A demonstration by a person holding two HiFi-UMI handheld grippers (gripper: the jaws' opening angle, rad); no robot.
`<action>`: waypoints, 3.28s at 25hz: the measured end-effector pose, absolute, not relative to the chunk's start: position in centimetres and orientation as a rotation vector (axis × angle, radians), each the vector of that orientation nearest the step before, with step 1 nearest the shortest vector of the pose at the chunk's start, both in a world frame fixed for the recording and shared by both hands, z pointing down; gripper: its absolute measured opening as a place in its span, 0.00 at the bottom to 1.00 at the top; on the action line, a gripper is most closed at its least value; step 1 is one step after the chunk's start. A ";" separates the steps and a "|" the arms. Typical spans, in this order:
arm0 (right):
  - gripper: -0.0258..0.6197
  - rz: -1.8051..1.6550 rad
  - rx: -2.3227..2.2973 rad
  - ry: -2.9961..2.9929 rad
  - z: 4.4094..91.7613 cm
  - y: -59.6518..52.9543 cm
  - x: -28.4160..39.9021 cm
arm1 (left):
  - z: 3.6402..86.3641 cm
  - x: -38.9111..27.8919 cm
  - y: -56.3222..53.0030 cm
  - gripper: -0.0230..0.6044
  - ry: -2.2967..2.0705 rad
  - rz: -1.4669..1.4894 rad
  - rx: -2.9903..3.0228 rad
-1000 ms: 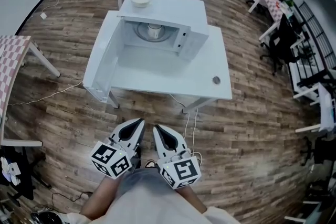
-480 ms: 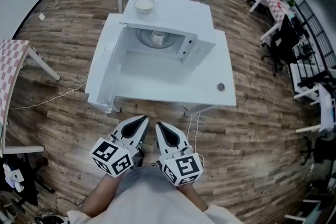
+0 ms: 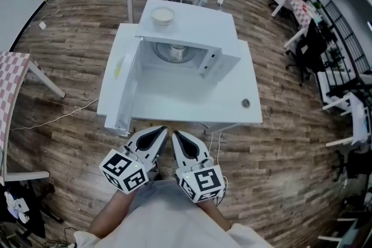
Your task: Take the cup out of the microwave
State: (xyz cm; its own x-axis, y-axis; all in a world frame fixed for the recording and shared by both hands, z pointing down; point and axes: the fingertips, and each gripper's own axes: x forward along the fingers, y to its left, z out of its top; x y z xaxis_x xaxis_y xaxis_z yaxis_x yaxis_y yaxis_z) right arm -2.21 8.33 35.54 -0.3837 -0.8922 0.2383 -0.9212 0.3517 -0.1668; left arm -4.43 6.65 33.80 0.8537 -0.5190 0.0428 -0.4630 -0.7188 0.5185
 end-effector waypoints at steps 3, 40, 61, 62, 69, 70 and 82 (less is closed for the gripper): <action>0.08 0.389 1.687 -2.490 35.3 7.6 -2.7 | 33.5 -4.9 6.0 0.05 -0.700 -0.156 2.509; 0.08 0.391 1.712 -2.485 36.6 -1.2 0.9 | 34.4 -2.5 -2.1 0.05 -0.775 -0.139 2.562; 0.08 0.427 1.646 -2.517 38.5 -8.9 3.0 | 36.3 0.1 -8.9 0.05 -0.835 -0.068 2.520; 0.08 0.425 1.646 -2.520 38.5 -9.2 3.1 | 36.4 0.1 -9.2 0.05 -0.841 -0.067 2.517; 0.08 0.445 1.663 -2.503 39.4 -10.7 3.9 | 37.2 -0.2 -10.5 0.05 -0.876 -0.064 2.486; 0.08 0.450 1.662 -2.504 39.6 -10.9 4.0 | 37.3 -0.1 -10.6 0.05 -0.874 -0.065 2.481; 0.08 0.479 1.643 -2.495 41.7 -13.4 4.6 | 38.3 0.3 -12.2 0.05 -0.881 -0.058 2.436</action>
